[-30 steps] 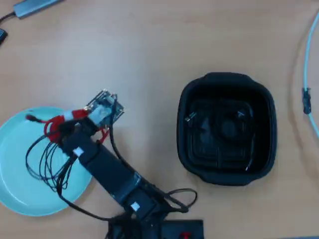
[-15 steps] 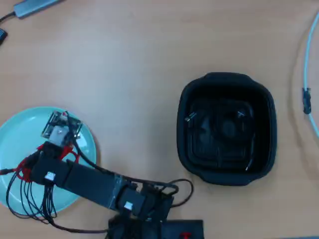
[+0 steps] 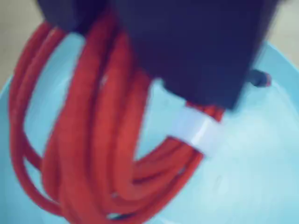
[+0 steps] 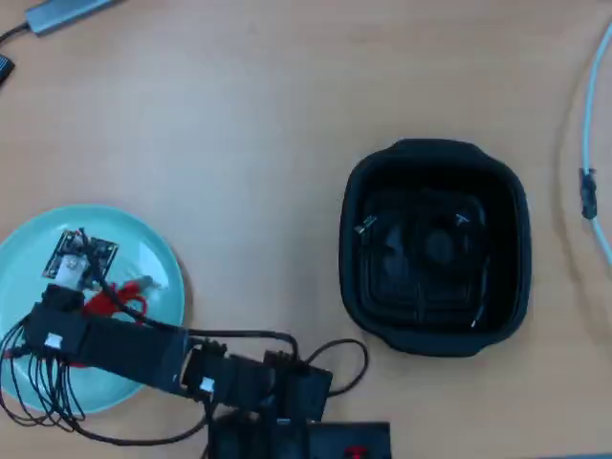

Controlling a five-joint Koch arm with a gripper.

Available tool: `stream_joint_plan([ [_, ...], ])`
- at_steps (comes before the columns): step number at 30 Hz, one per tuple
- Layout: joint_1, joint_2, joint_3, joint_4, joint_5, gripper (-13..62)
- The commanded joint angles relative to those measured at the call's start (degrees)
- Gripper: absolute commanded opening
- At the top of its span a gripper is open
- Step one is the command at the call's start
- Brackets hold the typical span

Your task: Put a black charging cable in a black bowl and put a red charging cable in a green bowl

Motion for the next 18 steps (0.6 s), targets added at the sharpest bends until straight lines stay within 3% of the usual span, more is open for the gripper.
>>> stream_joint_plan([
  [1, 0.18, 0.18, -8.17, 2.2, 0.62, 17.0],
  [5, 0.35, -1.23, -8.26, 11.78, 0.18, 36.3],
  [8, 1.41, -1.41, -8.17, 16.52, 0.53, 44.6],
  [18, 7.21, 4.31, -9.05, 17.84, 1.32, 45.2],
])
